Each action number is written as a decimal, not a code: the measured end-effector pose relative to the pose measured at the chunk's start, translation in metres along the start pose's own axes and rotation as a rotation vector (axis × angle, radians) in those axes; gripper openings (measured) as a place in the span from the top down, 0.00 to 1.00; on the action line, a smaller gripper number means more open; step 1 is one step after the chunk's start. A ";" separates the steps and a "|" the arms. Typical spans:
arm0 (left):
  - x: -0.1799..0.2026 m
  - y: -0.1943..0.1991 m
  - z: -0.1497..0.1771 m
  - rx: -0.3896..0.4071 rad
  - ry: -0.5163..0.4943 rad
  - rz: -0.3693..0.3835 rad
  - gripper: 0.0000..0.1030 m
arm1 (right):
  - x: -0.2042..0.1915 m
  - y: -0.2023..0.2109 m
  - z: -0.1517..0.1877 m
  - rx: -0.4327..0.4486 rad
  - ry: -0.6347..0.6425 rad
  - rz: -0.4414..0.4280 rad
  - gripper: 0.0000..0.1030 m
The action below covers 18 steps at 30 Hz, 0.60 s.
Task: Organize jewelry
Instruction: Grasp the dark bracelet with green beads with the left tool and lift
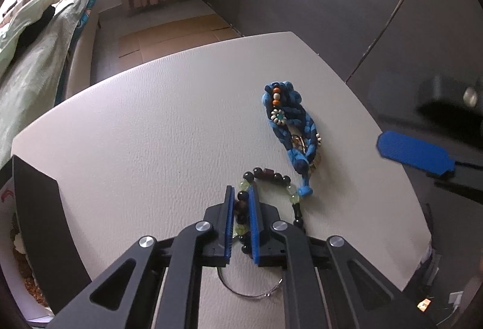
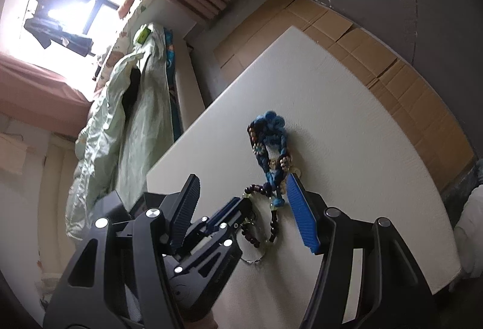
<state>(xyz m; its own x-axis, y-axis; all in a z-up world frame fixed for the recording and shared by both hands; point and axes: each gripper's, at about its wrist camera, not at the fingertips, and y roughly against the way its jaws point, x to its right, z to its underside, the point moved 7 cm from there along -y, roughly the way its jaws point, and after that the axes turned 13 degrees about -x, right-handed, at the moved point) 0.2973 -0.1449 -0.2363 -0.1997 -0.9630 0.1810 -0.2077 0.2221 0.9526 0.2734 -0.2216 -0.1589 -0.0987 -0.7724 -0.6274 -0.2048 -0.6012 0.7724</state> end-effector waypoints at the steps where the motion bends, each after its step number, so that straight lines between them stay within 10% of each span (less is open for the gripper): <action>1: -0.003 0.000 0.001 -0.003 0.013 0.020 0.94 | 0.000 -0.003 0.002 -0.008 0.006 0.014 0.41; 18: -0.052 0.091 0.012 0.146 0.149 0.235 0.94 | -0.010 -0.068 0.033 -0.140 0.110 0.190 0.73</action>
<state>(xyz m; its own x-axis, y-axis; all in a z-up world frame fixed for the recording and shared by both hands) 0.2774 -0.0731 -0.1618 -0.1183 -0.8922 0.4359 -0.3100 0.4502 0.8374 0.2562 -0.1664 -0.2079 -0.0147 -0.8874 -0.4608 -0.0547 -0.4594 0.8865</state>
